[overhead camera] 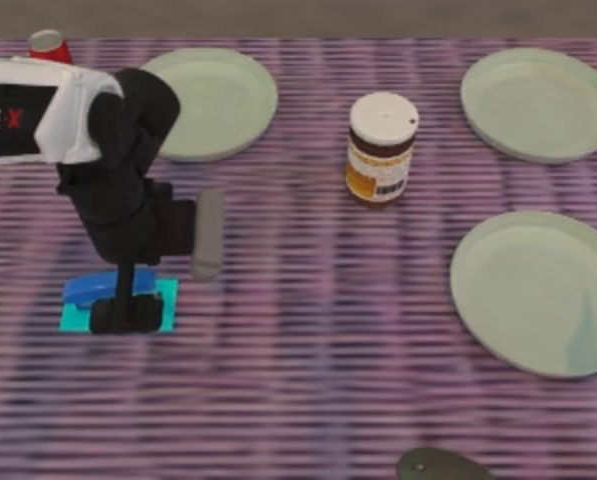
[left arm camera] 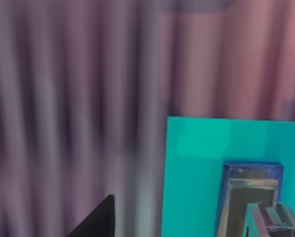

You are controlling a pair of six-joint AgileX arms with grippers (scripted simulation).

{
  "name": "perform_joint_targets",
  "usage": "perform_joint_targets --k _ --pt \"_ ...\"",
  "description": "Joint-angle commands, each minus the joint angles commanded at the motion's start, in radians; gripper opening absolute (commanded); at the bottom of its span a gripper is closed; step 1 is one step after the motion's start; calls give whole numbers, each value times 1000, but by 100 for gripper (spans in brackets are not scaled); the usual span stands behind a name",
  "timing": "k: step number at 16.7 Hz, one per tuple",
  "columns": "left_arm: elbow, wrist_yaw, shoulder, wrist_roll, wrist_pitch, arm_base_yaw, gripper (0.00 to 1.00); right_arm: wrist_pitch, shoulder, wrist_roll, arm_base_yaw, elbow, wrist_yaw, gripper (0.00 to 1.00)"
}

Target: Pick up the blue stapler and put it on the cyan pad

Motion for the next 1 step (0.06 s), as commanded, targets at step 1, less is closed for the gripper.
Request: perform_joint_targets --k 1 --pt "0 0 0 0 0 0 100 0 0 0 0 0 0 100"
